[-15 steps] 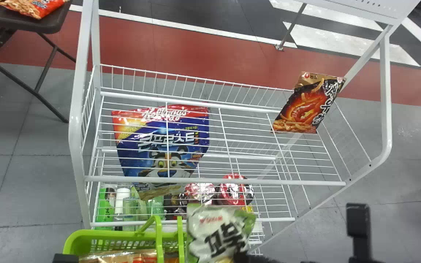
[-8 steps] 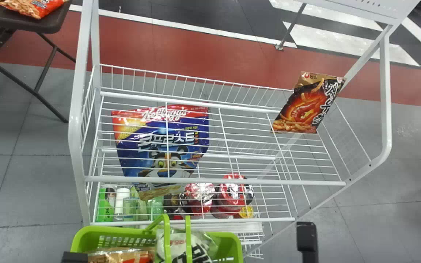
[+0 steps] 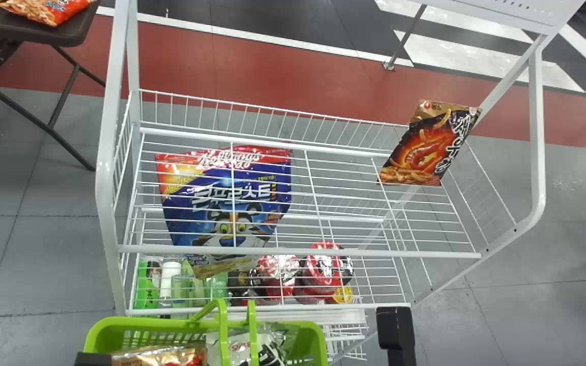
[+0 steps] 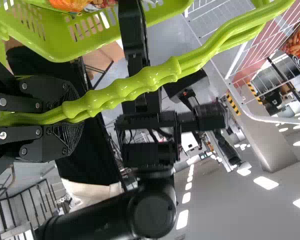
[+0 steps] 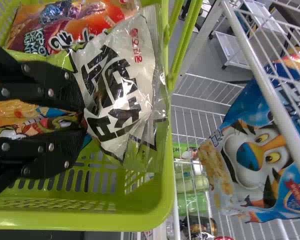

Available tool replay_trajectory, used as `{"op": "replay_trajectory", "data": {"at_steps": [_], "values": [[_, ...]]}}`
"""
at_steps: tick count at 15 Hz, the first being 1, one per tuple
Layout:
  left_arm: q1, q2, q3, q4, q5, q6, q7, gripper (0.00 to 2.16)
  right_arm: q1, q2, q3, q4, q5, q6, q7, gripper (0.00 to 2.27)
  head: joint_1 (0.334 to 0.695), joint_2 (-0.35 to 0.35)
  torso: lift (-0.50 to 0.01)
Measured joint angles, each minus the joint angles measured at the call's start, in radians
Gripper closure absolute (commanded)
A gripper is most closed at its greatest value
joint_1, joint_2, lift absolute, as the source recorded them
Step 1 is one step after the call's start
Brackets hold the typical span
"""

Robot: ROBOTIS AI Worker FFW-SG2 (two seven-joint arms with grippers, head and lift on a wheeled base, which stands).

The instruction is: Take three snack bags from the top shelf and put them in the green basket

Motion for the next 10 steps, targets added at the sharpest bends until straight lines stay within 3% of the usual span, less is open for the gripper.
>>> {"op": "replay_trajectory", "data": {"at_steps": [3, 6, 8, 10], "values": [[-0.006, 0.000, 0.003, 0.002, 0.001, 0.000, 0.002, 1.49, 0.057, 0.000, -0.007, -0.046, 0.000, -0.216, -0.010, 0.07, 0.695, -0.350, -0.031], [-0.008, -0.001, 0.015, 0.004, 0.007, 0.000, -0.003, 1.49, 0.110, -0.001, 0.024, -0.015, 0.013, -0.702, -0.056, 0.07, 0.695, -0.350, -0.031], [-0.012, -0.001, 0.019, 0.010, 0.009, -0.002, -0.005, 1.49, 0.144, -0.024, 0.101, 0.026, 0.072, -1.091, -0.180, 0.07, 0.695, -0.350, -0.031], [-0.014, -0.001, 0.031, 0.017, 0.016, -0.005, -0.018, 1.49, 0.174, -0.087, 0.216, 0.041, 0.159, -1.317, -0.374, 0.07, 0.695, -0.350, -0.031]]}}
